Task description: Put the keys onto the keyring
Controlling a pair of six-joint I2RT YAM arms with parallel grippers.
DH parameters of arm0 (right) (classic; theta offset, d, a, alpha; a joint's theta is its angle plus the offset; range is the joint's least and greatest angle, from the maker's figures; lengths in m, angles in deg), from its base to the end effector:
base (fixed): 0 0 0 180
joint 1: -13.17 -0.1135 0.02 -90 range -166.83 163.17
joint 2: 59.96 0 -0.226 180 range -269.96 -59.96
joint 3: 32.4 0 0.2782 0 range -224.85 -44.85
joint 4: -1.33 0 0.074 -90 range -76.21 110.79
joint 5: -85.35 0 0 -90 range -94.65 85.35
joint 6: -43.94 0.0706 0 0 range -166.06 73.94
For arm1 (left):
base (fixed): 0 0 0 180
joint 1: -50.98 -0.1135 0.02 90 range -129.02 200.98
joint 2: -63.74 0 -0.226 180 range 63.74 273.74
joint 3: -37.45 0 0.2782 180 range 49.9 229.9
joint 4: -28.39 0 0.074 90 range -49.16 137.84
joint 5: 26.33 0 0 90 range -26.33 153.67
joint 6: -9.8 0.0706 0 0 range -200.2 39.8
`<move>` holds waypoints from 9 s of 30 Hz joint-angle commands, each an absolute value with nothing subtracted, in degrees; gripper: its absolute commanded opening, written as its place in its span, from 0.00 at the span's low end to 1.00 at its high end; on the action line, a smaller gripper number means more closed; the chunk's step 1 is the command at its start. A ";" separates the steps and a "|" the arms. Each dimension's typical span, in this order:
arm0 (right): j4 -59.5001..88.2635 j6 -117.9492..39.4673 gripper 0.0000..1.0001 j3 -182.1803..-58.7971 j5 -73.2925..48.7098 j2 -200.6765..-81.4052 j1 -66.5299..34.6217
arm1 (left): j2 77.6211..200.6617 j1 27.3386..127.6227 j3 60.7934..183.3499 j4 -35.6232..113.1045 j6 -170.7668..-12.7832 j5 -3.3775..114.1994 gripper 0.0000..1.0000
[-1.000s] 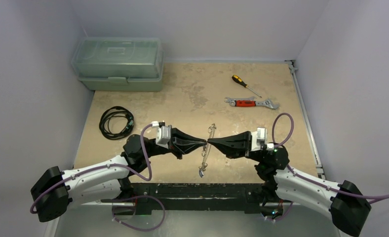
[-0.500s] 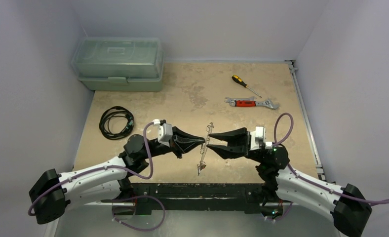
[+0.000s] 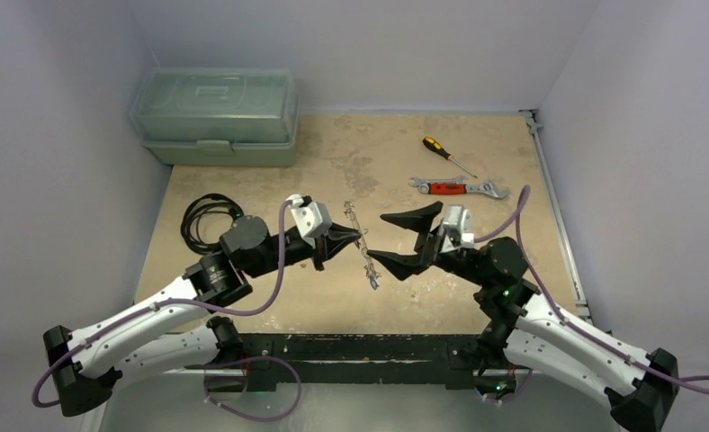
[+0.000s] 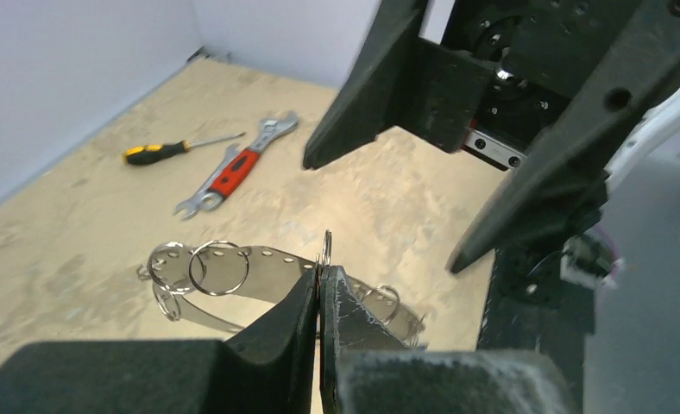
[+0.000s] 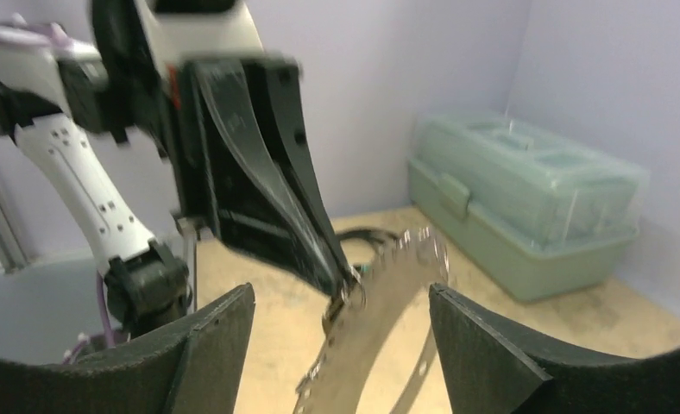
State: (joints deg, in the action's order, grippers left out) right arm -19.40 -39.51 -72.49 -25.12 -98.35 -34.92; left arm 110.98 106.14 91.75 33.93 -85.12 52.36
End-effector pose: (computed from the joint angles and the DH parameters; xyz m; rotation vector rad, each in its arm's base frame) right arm 0.1489 0.2029 0.3156 -0.7453 1.0306 1.0393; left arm 0.1519 -0.2425 0.3174 0.8374 1.3977 -0.9722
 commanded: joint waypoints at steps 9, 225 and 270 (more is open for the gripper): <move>-7.37 -45.69 0.94 -77.07 -32.76 -101.37 -35.15 | 111.90 106.02 100.83 63.64 -68.13 48.91 0.00; -2.71 -65.12 0.46 -78.80 -24.68 -114.71 -44.97 | 112.31 102.17 95.42 62.18 -66.38 47.43 0.00; -7.43 -65.25 0.00 -78.85 -25.76 -121.41 -45.01 | 112.76 102.13 95.07 61.35 -66.92 43.19 0.00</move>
State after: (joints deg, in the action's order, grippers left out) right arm -3.82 -64.56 -78.57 -25.60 -122.26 -44.85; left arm 114.15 102.36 92.99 64.11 -67.11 45.02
